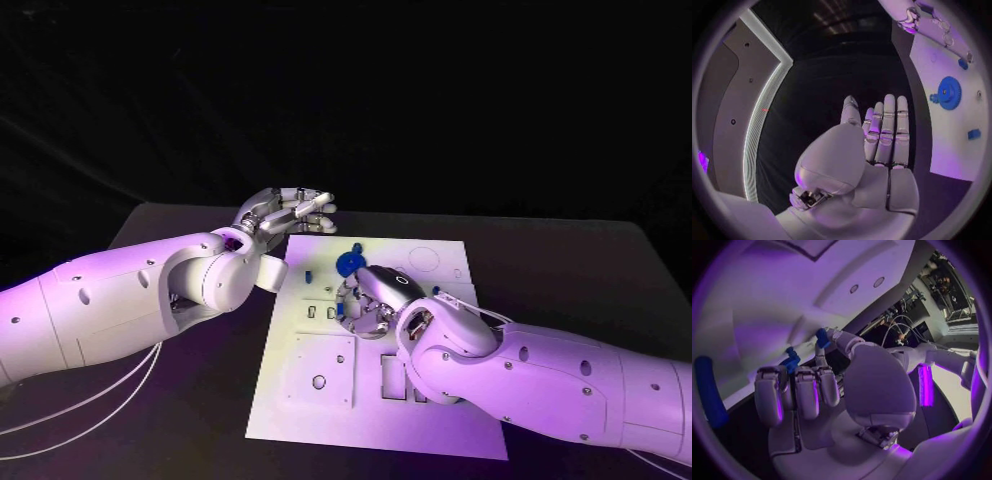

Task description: Assemble the parts on the task board

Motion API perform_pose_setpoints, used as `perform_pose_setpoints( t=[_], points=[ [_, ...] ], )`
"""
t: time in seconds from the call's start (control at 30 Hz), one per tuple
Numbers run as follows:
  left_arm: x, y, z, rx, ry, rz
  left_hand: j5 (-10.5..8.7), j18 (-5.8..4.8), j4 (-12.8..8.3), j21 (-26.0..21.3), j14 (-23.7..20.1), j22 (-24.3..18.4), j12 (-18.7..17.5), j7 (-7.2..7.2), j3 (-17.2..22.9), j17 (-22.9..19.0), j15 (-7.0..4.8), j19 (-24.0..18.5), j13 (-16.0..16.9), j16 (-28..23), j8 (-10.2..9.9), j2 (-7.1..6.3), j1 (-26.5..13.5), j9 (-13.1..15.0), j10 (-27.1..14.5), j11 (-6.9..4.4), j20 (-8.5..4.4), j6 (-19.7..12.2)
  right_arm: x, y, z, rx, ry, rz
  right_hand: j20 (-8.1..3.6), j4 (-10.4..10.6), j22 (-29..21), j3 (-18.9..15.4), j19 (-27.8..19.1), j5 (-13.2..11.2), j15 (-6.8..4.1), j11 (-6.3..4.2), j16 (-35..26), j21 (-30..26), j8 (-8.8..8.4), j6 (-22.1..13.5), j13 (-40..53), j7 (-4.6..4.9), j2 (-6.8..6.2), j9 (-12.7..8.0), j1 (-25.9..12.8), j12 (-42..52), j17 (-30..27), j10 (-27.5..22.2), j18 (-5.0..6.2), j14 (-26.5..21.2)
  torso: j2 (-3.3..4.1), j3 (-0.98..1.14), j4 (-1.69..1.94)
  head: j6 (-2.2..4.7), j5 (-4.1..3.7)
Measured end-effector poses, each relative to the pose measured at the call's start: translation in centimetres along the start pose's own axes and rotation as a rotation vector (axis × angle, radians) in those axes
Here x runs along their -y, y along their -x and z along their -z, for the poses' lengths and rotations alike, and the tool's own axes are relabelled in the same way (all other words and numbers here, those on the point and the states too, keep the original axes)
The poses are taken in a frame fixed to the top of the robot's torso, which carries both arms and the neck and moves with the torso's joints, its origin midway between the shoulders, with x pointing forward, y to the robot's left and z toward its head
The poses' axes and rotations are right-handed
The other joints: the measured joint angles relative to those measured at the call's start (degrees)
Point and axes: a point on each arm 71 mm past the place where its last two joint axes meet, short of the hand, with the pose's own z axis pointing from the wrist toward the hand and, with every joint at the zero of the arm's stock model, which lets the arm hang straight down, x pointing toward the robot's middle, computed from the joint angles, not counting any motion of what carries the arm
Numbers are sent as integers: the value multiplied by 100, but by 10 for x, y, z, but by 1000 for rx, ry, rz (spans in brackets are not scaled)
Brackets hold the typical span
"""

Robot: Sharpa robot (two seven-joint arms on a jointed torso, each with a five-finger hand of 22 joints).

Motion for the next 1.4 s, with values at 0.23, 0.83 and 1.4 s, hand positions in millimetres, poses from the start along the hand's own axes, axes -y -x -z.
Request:
perform_pose_setpoints(
  t=[0.23, 0.83, 1.4],
  points=[
    [0, 0, 0, 0, 1, 0, 0, 0, 0, 0, 0, 0, 0, 0, 0, 0, 0, -21, 0, 0, 0, 0, 0, 7, 0, 0, -21, 0, 1, -2, -1, 5, 1, 13, 0, 0, 4, 0, 0, -1, 0, 0, 0, 0, -1, -10, 0, 8, -1, 11, 0, -22, 0, 0, 0, 0, 2, 4, -1, 1, 15],
    [0, 1, 1, 1, 4, 0, 0, 0, 0, 0, 0, -1, 0, 0, 0, 5, 0, -21, 5, 0, 0, 0, 0, 6, 0, 0, -21, 0, 3, -3, -1, 8, 12, 28, 0, 24, 2, -57, 0, -79, 0, 0, 0, 0, -37, -92, -1, 50, -152, 8, -151, -53, 0, 0, 0, 0, 4, 5, -1, -47, 4],
    [0, 1, 1, 0, 6, 1, 0, 0, 0, 0, 0, 4, 0, 0, 0, 12, 0, -21, 12, 0, 0, 6, -54, 19, 0, 0, -21, 0, 4, -6, -1, -6, 13, 34, 4, 55, 1, -253, -1, -240, 10, 38, 0, -44, -202, -378, -2, 143, -296, -58, -233, -112, 0, 4, 0, -4, -4, 3, -4, -70, -2]
  ],
)
